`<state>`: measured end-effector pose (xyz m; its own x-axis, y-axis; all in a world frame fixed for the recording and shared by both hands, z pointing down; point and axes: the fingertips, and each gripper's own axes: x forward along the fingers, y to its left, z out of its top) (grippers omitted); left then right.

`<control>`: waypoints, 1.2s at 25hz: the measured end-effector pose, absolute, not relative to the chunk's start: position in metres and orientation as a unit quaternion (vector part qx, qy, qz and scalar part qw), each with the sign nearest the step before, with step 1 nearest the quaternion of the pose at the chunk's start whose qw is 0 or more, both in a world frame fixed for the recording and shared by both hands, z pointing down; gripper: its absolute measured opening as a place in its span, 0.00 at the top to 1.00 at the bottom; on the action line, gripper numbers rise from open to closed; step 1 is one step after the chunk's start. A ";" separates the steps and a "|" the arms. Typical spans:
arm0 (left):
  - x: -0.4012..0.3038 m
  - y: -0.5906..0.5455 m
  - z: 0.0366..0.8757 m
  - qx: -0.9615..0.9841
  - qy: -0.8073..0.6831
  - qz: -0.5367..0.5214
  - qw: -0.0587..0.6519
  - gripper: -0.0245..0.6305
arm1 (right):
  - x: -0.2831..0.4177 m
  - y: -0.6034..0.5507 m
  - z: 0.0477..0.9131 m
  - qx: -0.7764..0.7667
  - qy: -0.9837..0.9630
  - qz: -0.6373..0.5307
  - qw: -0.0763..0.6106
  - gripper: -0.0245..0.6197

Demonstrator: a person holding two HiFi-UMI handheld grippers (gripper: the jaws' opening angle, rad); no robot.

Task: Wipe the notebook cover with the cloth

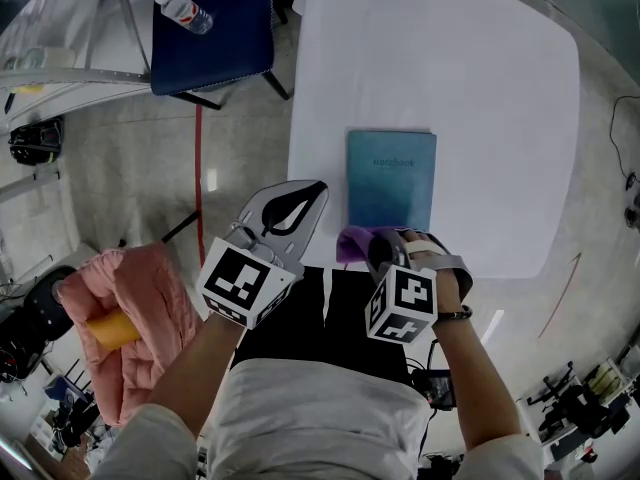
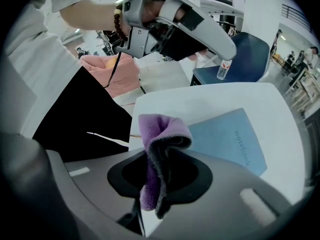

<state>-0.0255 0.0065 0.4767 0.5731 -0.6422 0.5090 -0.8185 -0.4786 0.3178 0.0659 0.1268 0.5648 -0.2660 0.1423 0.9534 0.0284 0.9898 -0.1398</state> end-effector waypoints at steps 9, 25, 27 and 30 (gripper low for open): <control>-0.029 0.007 0.472 0.844 -0.435 0.164 0.269 0.96 | 0.065 0.125 0.561 -0.033 -0.803 0.050 0.592 0.79; -0.041 -0.010 0.462 0.844 -0.440 0.167 0.258 0.96 | 0.055 0.103 0.551 0.025 -0.833 0.106 0.542 0.79; -0.042 -0.013 0.460 0.844 -0.440 0.168 0.256 0.96 | 0.054 0.092 0.545 0.047 -0.840 0.108 0.530 0.79; -0.040 -0.015 0.454 0.846 -0.438 0.170 0.253 0.96 | 0.054 0.077 0.532 0.080 -0.850 0.108 0.510 0.79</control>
<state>-0.0397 -0.0154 0.4544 0.5580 -0.6555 0.5089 -0.8273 -0.4873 0.2795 0.0535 0.0765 0.5325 -0.4669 -0.0259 0.8839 -0.2469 0.9636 -0.1021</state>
